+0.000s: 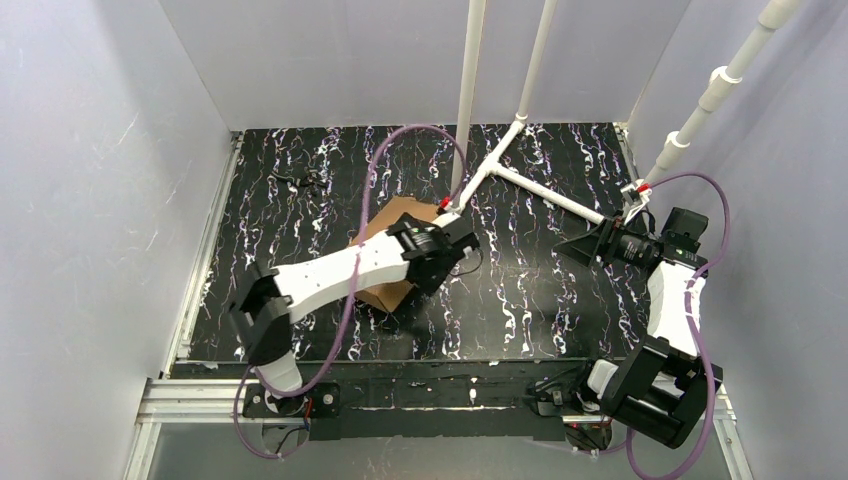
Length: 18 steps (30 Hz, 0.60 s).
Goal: Fold the paper box
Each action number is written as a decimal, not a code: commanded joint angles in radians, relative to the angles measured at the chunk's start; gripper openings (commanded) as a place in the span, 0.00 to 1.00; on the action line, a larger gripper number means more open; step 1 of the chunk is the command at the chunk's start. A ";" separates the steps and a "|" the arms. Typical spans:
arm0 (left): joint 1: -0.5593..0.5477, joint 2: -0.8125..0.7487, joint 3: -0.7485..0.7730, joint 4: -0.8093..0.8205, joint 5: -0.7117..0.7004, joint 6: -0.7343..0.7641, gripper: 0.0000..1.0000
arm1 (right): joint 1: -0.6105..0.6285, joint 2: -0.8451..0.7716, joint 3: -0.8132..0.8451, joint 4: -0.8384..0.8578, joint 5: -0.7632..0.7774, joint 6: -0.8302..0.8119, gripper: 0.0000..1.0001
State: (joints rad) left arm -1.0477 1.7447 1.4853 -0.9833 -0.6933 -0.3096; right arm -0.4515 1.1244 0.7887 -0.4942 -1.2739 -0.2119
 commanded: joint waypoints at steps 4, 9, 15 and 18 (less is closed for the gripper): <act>0.026 -0.404 -0.137 0.143 0.454 0.028 0.98 | 0.002 -0.005 0.015 -0.023 0.009 -0.036 0.98; 0.218 -0.681 -0.368 0.294 0.559 -0.047 0.86 | 0.078 0.003 0.056 -0.128 0.093 -0.157 0.98; 0.612 -0.809 -0.628 0.487 0.671 -0.170 0.36 | 0.370 -0.018 0.058 -0.061 0.346 -0.176 0.86; 0.738 -0.736 -0.663 0.547 0.679 -0.180 0.37 | 0.512 0.006 0.063 -0.055 0.448 -0.220 0.57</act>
State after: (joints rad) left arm -0.4313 0.9310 0.8658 -0.5655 -0.0822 -0.4358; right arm -0.0772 1.1252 0.8165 -0.5705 -0.9977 -0.3698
